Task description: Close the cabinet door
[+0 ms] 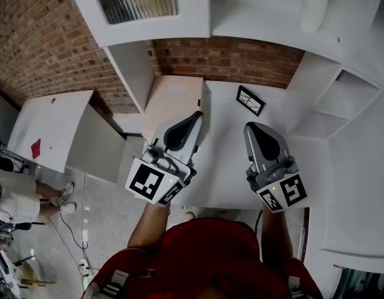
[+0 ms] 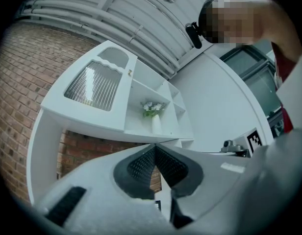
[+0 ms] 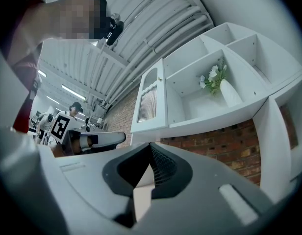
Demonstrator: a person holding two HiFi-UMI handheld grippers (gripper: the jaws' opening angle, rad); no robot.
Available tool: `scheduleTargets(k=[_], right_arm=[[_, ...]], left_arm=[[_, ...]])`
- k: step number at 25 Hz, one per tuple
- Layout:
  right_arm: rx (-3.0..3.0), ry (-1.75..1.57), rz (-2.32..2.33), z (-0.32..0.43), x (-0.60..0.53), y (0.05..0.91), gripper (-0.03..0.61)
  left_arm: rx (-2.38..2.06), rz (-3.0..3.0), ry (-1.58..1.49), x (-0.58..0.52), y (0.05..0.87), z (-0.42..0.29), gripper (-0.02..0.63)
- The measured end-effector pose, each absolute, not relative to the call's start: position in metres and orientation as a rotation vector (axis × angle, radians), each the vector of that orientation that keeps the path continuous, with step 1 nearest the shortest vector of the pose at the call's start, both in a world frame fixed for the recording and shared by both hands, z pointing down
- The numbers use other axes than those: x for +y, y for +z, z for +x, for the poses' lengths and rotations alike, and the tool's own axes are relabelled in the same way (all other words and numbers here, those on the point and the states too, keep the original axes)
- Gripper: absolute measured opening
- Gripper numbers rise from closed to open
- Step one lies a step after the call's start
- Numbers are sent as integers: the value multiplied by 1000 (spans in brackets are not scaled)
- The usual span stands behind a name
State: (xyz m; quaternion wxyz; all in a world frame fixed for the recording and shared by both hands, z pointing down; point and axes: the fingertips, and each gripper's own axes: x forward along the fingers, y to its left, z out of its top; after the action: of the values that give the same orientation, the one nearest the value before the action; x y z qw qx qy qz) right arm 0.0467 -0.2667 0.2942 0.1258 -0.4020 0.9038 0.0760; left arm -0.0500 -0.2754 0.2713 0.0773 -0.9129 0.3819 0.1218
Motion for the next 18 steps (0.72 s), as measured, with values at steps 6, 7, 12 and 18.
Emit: scheduleTargets(k=[6,7,12,18], right_arm=[[2641,247,-1175,45,-260,299,12],[2645,254,-1177,45,-259,300,12],[2653,261,-1179,41,-255,297,12],[2659,260,-1172,41,-252,301,12]], left_arm=[[1097,-2752,373,-262,278,-40,2],[1097,-2754,375,-261,278,-41,2],[1097,-2763,390,-258,274,-43,3],[1100,-2763,400,-256,278,-44,3]])
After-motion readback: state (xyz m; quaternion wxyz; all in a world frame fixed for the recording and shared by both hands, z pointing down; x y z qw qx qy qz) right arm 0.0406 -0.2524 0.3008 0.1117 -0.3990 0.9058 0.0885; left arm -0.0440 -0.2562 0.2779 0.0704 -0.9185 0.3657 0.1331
